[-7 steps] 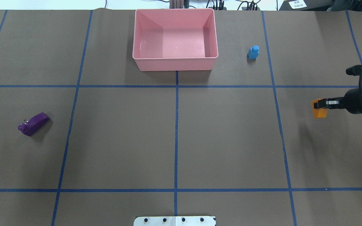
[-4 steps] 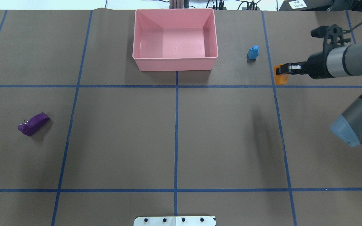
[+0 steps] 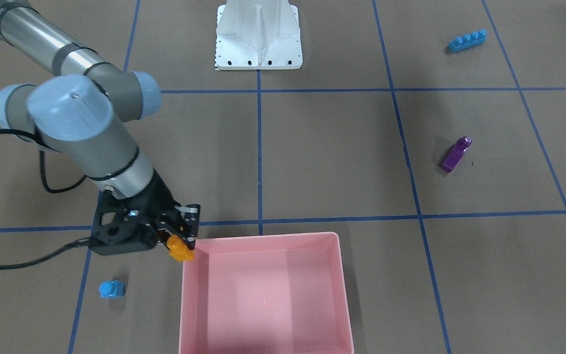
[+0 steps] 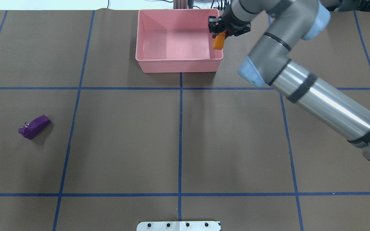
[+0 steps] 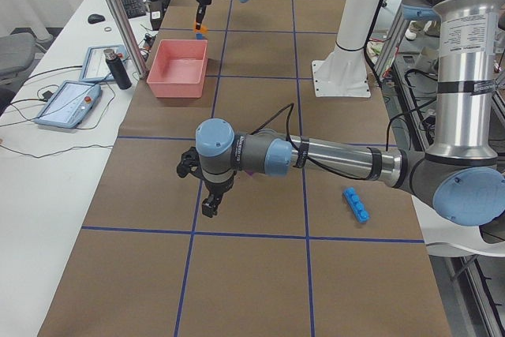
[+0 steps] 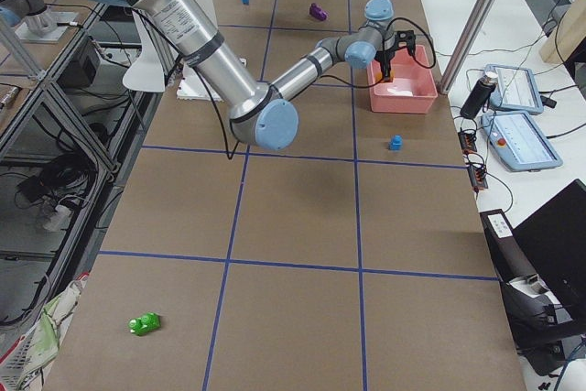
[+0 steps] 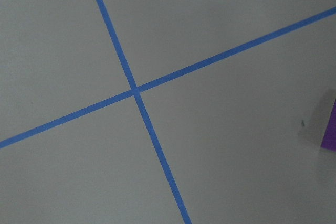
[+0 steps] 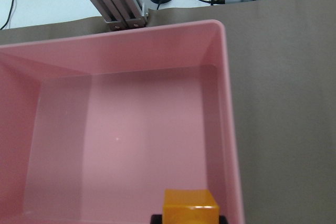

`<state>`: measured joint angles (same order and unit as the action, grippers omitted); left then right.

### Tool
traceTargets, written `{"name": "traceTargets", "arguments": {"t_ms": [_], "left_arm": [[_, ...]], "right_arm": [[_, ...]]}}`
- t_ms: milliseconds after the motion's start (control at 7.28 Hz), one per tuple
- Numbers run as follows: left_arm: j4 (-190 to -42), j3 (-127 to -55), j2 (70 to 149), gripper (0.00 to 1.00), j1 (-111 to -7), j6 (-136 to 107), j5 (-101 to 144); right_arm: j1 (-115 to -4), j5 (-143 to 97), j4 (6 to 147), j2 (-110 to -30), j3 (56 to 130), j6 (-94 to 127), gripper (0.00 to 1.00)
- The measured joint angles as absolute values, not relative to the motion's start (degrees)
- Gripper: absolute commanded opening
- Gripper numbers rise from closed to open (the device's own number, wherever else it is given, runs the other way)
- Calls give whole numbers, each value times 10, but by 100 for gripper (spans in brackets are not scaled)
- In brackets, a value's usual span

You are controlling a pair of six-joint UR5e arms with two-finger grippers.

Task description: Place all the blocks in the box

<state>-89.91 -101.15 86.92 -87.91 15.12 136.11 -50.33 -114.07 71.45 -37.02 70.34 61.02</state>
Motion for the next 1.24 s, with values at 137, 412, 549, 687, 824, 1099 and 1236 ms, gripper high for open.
{"name": "traceTargets", "arguments": {"t_ms": [137,412,549,687,824,1099,1236], "left_arm": [[-899,-1012,870,100,-878,151,1361],[-927,-1007,889,100,-866,144,1361],[-955,-1001,902,100,-851,120,1362],[-983,-997,908,100,-842,91,1368],[-1022,-994,908,100,-832,75,1379],[-1096,-995,901,100,-759,27,1395],[-1133,-996,900,100,-719,6,1380]], "right_arm": [[-490,-1120,730,-296,610,610,0],[-470,-1091,735,-232,499,609,100],[-459,-1077,736,-224,478,612,100],[-451,-1069,739,-224,475,617,100],[-452,-1076,755,-226,491,618,100],[-472,-1122,844,-258,597,591,100],[-489,-1146,896,-294,678,562,100]]}}
